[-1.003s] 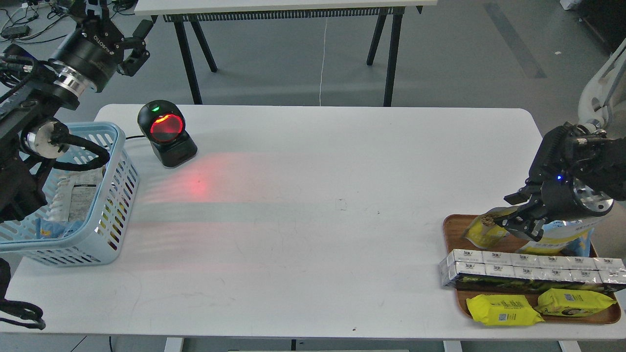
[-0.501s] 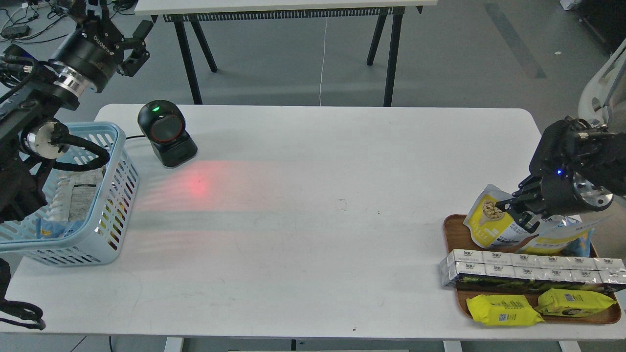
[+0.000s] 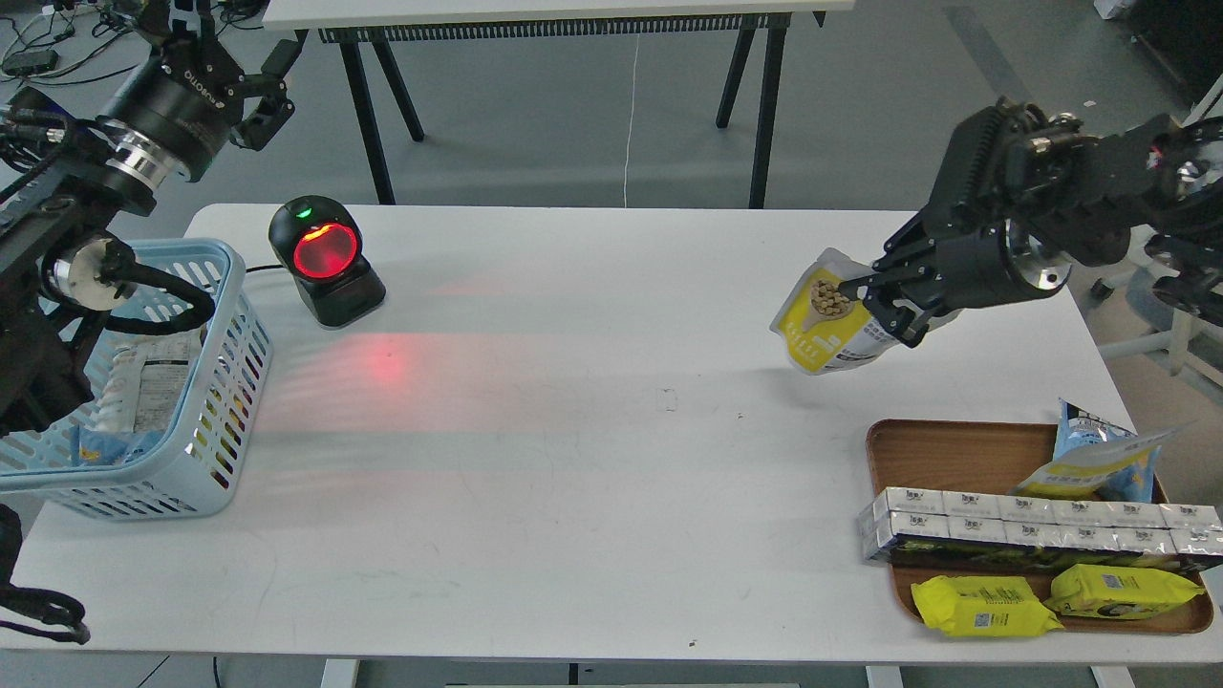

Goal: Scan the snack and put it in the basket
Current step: 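Carry the yellow bag toward the table center and lower it, then release the bag on the table and withdraw the right arm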

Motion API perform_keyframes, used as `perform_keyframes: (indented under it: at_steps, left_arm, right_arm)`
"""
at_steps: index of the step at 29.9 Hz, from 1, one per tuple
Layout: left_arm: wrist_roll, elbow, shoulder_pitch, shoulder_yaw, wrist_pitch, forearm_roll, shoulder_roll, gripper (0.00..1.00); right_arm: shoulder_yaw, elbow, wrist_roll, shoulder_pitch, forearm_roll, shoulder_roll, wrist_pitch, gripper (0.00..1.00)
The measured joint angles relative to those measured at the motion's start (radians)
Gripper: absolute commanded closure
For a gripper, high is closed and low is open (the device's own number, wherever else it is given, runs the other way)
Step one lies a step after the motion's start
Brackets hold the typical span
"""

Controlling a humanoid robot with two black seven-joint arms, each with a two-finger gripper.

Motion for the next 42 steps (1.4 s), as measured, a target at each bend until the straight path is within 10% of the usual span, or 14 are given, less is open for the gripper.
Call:
perform_keyframes:
  at_steps: [13,23,26,29,32,42]
  left_arm:
    - [0.0,0.001,-0.011,-0.008,0.0,-0.002,0.008,0.0]
    - [0.0,0.001,0.003,-0.01,0.0,-0.004,0.03,0.0]
    - [0.0,0.001,0.003,-0.01,0.0,-0.004,0.03,0.0]
    - [0.0,0.001,0.003,-0.01,0.0,-0.004,0.027,0.0]
    - [0.0,0.001,0.003,-0.01,0.0,-0.004,0.026,0.0]
    - [0.0,0.023,-0.011,-0.014,0.0,-0.003,0.02,0.0]
  right_arm:
    - [-0.032,-0.224,0.0,0.052,0.0,0.522,0.0,1.0]
    - [-0.066,-0.265,0.0,0.028,0.0,0.646,0.0,0.99]
    - [-0.075,-0.263,0.0,0.03,0.0,0.653,0.0,0.77]
    - [-0.076,-0.26,0.0,0.03,0.0,0.654,0.0,0.26]
    - [-0.075,-0.257,0.0,0.03,0.0,0.654,0.0,0.07]
    - [0.035,-0.388,0.0,0.053,0.042,0.653,0.0,0.02]
